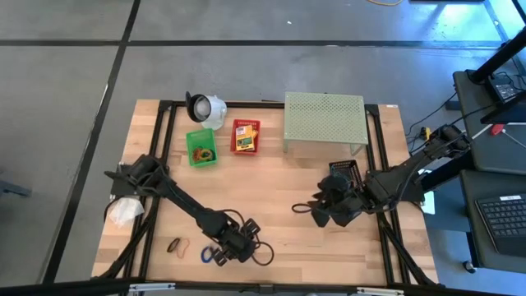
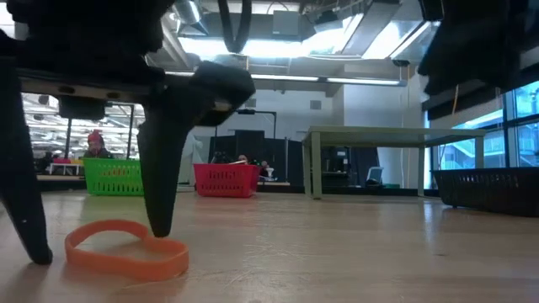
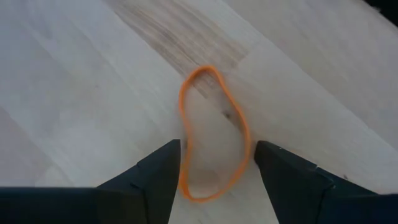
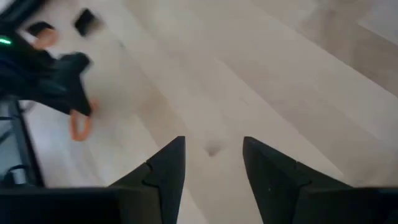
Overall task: Pick & Place Office Desk Supplies
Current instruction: Put the orange rubber band into the black basket
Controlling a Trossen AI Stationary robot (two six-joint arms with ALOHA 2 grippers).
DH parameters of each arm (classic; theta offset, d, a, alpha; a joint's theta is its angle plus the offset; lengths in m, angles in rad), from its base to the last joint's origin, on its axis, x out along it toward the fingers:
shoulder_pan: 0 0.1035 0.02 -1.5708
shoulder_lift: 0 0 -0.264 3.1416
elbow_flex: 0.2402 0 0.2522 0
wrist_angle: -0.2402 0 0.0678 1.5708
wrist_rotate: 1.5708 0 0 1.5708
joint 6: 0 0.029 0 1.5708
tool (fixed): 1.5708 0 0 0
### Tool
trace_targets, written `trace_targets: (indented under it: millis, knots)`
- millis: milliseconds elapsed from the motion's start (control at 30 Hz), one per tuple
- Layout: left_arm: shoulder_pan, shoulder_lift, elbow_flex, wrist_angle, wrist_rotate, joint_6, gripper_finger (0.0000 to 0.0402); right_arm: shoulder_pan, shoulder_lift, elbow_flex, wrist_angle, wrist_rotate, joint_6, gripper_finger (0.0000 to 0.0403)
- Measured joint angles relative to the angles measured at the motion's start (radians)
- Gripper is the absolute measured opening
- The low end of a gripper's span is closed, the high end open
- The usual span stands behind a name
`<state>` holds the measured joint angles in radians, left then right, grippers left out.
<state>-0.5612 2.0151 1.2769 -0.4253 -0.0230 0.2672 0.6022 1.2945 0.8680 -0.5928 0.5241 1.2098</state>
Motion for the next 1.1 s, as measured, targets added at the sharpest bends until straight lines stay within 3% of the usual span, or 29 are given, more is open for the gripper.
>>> trace_targets:
  millis: [200, 500, 767, 1100]
  knots:
    - [0.020, 0.007, 0.000, 0.000, 0.061, -0.002, 0.0168, 0.000, 0.000, 0.000, 0.065, -0.008, -0.043, 0.0162]
    - [0.011, 0.008, -0.001, 0.004, 0.022, 0.016, 0.0013, 0.015, 0.000, 0.000, 0.082, -0.008, -0.044, 0.0162]
    - [-0.011, -0.023, -0.006, -0.004, -0.057, 0.004, 0.0002, 0.038, 0.000, 0.000, 0.139, 0.011, -0.074, 0.0162]
    - [-0.002, -0.188, -0.013, -0.044, -0.420, -0.178, 0.0002, 0.055, 0.000, 0.000, 0.344, 0.026, -0.254, 0.0162]
